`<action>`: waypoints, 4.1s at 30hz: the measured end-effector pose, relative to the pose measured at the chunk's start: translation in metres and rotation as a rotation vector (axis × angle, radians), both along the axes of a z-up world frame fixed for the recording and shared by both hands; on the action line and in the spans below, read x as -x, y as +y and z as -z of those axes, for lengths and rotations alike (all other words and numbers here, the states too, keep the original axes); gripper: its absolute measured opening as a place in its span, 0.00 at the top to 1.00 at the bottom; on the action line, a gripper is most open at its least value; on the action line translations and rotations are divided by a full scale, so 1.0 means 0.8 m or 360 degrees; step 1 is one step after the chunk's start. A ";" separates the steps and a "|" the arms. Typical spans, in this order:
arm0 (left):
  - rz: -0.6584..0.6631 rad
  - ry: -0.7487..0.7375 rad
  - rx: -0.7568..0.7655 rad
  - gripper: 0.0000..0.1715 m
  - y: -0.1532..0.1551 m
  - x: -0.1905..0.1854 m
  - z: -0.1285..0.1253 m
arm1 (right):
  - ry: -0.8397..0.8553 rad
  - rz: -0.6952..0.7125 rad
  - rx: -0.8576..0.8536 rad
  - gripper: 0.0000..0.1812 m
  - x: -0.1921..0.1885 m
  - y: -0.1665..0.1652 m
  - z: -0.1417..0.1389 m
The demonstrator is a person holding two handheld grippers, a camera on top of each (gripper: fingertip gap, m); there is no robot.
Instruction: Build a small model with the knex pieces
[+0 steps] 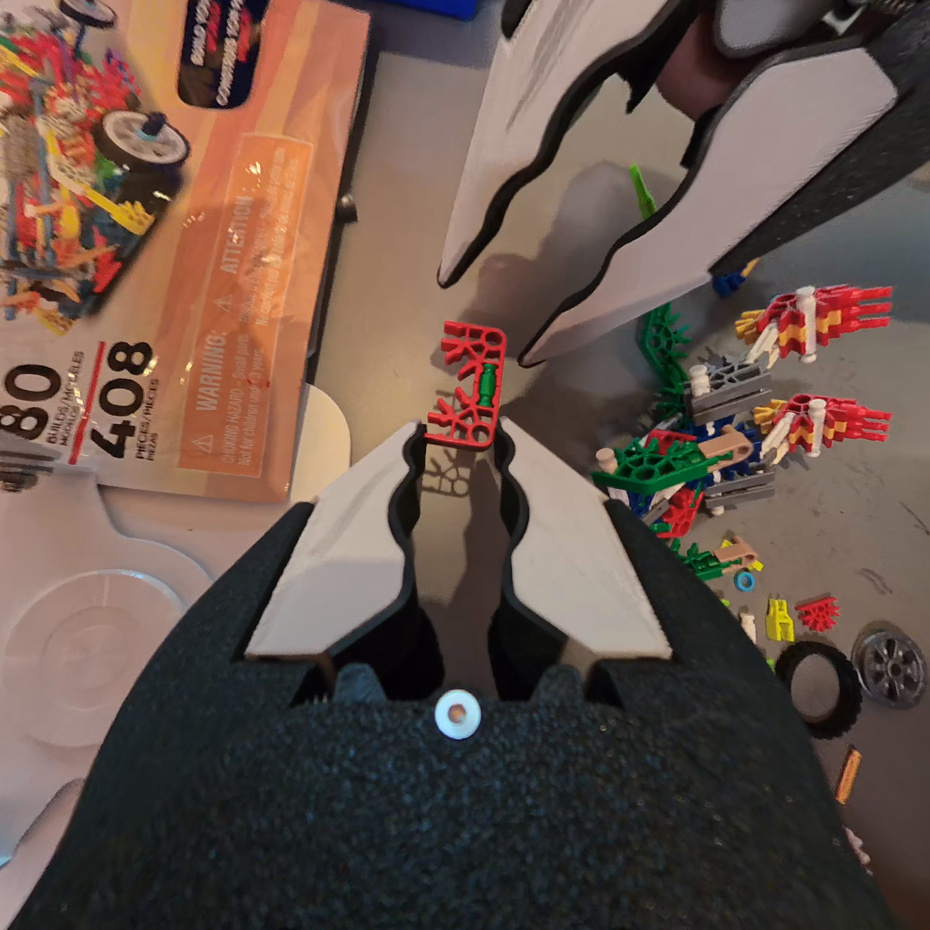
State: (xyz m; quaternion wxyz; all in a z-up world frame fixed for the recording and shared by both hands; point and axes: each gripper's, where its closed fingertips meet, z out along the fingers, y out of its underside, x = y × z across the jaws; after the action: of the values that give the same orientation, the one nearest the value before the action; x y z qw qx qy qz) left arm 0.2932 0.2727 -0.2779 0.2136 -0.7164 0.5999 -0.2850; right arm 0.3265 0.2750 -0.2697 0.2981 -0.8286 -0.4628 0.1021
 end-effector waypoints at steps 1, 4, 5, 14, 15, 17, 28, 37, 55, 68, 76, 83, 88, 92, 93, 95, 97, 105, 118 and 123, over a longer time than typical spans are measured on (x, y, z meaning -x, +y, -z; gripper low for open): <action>-0.0008 -0.0022 -0.0022 0.86 0.003 -0.001 -0.004 | 0.0034 0.0042 0.0021 0.80 -0.002 0.001 0.000; -0.0023 -0.0065 -0.0099 0.86 0.009 -0.003 -0.012 | 0.0238 0.0140 0.0130 0.79 0.000 0.001 -0.006; -0.0023 -0.0079 -0.0124 0.86 0.010 -0.004 -0.015 | 0.0301 0.0167 0.0158 0.79 0.000 0.001 -0.009; 0.0016 -0.0177 -0.0290 0.86 0.011 -0.013 -0.035 | 0.0642 0.0246 0.0261 0.81 0.009 0.004 -0.030; 0.0020 -0.0180 -0.0298 0.86 0.010 -0.014 -0.036 | 0.0634 0.0244 0.0253 0.83 0.009 0.004 -0.029; 0.0023 -0.0178 -0.0309 0.86 0.010 -0.013 -0.036 | 0.0646 0.0241 0.0246 0.86 0.009 0.005 -0.030; -0.0002 -0.0208 -0.0327 0.86 0.015 -0.012 -0.041 | 0.0780 0.0228 0.0248 0.89 0.012 0.010 -0.048; -0.0045 -0.0268 -0.0355 0.86 0.022 -0.014 -0.051 | 0.0954 0.0275 0.0270 0.92 0.014 0.016 -0.063; -0.0010 -0.0390 -0.0543 0.86 0.019 -0.019 -0.078 | 0.1301 0.0289 0.0417 0.94 0.030 0.009 -0.091; -0.0024 -0.0424 -0.0480 0.79 0.018 -0.013 -0.086 | 0.1269 0.0277 0.0340 0.96 0.016 0.006 -0.109; 0.0087 -0.0234 -0.0391 0.79 -0.011 0.015 -0.080 | 0.1242 0.0227 0.0314 0.96 0.011 -0.014 -0.127; 0.0163 -0.0027 -0.0314 0.80 -0.037 0.074 -0.068 | 0.1232 0.0208 0.0312 0.96 0.015 -0.036 -0.128; 0.0296 0.0108 -0.0227 0.82 -0.071 0.103 -0.064 | 0.1219 0.0204 0.0309 0.96 0.022 -0.048 -0.127; 0.0466 0.0199 -0.0214 0.83 -0.111 0.110 -0.055 | 0.1212 0.0197 0.0305 0.96 0.028 -0.056 -0.128; 0.0506 0.0227 -0.0208 0.83 -0.119 0.111 -0.051 | 0.1208 0.0194 0.0306 0.97 0.030 -0.058 -0.128; 0.0560 0.0270 -0.0200 0.84 -0.130 0.111 -0.042 | 0.1197 0.0190 0.0305 0.97 0.032 -0.062 -0.127; 0.0610 0.0304 -0.0155 0.85 -0.143 0.109 -0.031 | 0.1191 0.0190 0.0304 0.97 0.034 -0.065 -0.126; 0.0807 0.0502 -0.0121 0.87 -0.178 0.102 0.019 | 0.1188 0.0210 0.0313 0.97 0.032 -0.072 -0.120; 0.0807 0.0559 -0.0101 0.94 -0.179 0.100 0.044 | 0.1188 0.0223 0.0349 0.97 0.029 -0.069 -0.109; 0.0795 0.0550 -0.0113 0.97 -0.176 0.099 0.044 | 0.1182 0.0206 0.0359 0.96 0.032 -0.065 -0.107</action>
State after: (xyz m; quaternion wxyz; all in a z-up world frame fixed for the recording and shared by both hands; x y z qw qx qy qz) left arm 0.2140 0.1317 -0.3135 0.0567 -0.5765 0.7946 -0.1815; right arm 0.3008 0.2232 -0.1842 0.3581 -0.7903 -0.2560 0.4262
